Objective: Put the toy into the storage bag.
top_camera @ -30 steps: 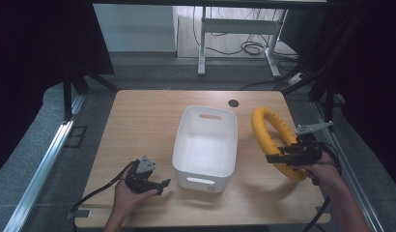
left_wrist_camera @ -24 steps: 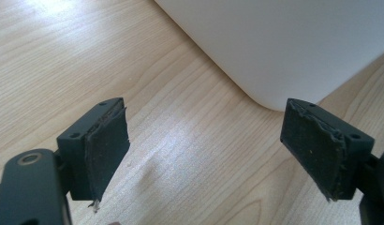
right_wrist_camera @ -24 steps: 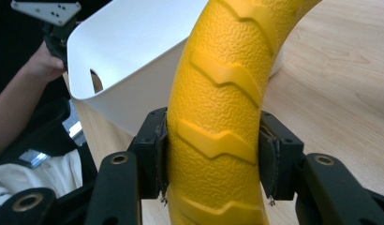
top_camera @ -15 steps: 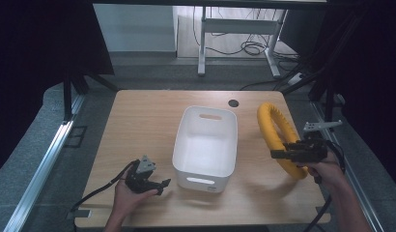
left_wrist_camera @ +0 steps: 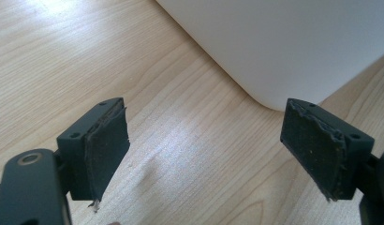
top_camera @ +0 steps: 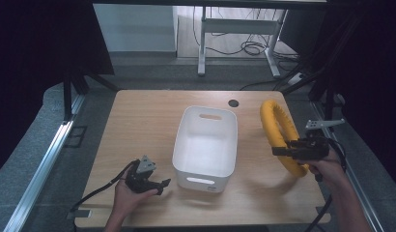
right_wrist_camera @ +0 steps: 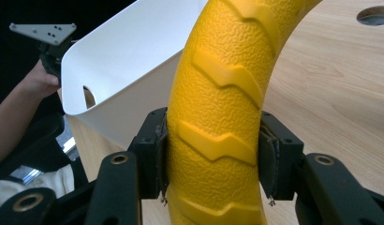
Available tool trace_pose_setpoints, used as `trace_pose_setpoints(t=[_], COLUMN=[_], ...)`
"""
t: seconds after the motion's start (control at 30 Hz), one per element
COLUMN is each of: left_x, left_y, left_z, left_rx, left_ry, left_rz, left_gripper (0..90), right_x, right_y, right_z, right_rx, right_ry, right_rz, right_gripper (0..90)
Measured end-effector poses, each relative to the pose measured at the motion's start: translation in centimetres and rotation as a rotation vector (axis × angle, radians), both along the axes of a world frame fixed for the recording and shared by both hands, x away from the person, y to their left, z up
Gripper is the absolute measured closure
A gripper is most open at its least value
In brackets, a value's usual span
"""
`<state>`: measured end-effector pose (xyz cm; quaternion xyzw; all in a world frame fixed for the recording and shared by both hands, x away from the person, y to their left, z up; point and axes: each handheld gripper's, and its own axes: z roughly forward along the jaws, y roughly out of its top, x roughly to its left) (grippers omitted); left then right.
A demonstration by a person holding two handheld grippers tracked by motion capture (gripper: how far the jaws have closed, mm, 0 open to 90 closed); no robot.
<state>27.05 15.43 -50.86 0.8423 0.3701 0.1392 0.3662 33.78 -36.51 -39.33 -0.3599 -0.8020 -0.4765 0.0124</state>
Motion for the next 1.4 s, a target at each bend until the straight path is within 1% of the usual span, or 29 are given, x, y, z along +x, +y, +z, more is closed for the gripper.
trace_pose_setpoints(t=[0.1, 0.13, 0.27, 0.3, 0.37, 0.5, 0.53, 0.57, 0.7, 0.9, 1.0, 1.1, 1.13, 1.17, 1.2, 1.27, 1.3, 1.33, 1.37, 1.4], left_x=[0.0, 0.0, 0.0, 0.0, 0.0, 0.0, 0.0, 0.0, 0.0, 0.0, 0.0, 0.0, 0.0, 0.0, 0.0, 0.0, 0.0, 0.0, 0.0, 0.0], left_y=[0.0, 0.0, -0.1, -0.1, 0.0, 0.0, 0.0, 0.0, 0.0, 0.0, -0.1, 0.0, -0.1, -0.1, -0.1, -0.1, -0.2, -0.2, -0.2, -0.2], left_z=[0.0, 0.0, -0.1, -0.1, 0.0, 0.0, 0.0, 0.0, 0.0, 0.0, 0.0, 0.0, 0.0, 0.0, 0.0, 0.0, -0.1, -0.1, -0.1, -0.1], left_rx=[-0.002, -0.002, 0.007, 0.007, 0.006, -0.002, -0.002, -0.003, -0.003, -0.001, -0.003, 0.000, -0.002, -0.002, -0.003, 0.000, -0.001, -0.001, -0.001, -0.001], left_ry=[-0.001, -0.002, 0.000, 0.000, -0.003, -0.004, -0.004, -0.003, -0.003, 0.000, 0.000, -0.001, -0.001, -0.001, -0.001, 0.001, 0.001, 0.001, 0.001, 0.002], left_rz=[0.002, 0.002, 0.000, 0.000, 0.001, 0.004, 0.004, 0.004, 0.002, 0.000, 0.001, -0.001, -0.001, -0.001, -0.001, -0.004, -0.003, -0.003, -0.005, -0.005], left_gripper=[15.6, 15.6, 15.6, 15.6, 15.6, 15.6, 15.6, 15.6, 15.6, 15.6, 15.6, 15.6, 15.6, 15.6, 15.6, 15.6, 15.6, 15.6, 15.5, 15.6], right_x=[0.1, 0.2, 0.4, 0.4, 0.4, 0.2, 0.2, 0.1, 0.1, 0.1, 0.0, -0.3, -0.5, -0.5, -1.0, -1.4, -1.4, -1.7, -2.3, -2.6], right_y=[-0.3, -0.4, -0.7, -0.7, -0.7, -0.7, -0.7, -0.6, -0.6, -0.2, 0.0, 0.4, 0.5, 0.5, 0.9, 1.3, 1.3, 1.6, 2.2, 2.5], right_z=[0.2, 0.4, 1.5, 1.5, 2.2, 2.9, 2.9, 2.9, 2.7, 2.4, 2.5, 2.5, 2.5, 2.5, 2.4, 2.2, 2.2, 2.1, 2.0, 1.9], right_rx=[0.007, 0.013, 0.064, 0.064, 0.090, 0.119, 0.119, 0.133, 0.162, 0.188, 0.222, 0.248, 0.263, 0.263, 0.293, 0.322, 0.322, 0.343, 0.377, 0.381], right_ry=[-0.006, -0.015, -0.065, -0.065, -0.089, -0.106, -0.106, -0.104, -0.098, -0.100, -0.104, -0.124, -0.134, -0.134, -0.152, -0.174, -0.174, -0.196, -0.212, -0.221], right_rz=[-0.013, -0.017, -0.035, -0.035, -0.032, -0.043, -0.043, -0.051, -0.055, -0.067, -0.083, -0.110, -0.128, -0.128, -0.178, -0.215, -0.215, -0.241, -0.277, -0.291], right_gripper=[51.5, 51.5, 51.6, 51.6, 51.7, 51.6, 51.6, 51.6, 51.5, 51.5, 51.5, 51.4, 51.5, 51.5, 51.4, 51.4, 51.4, 51.4, 51.3, 51.3])
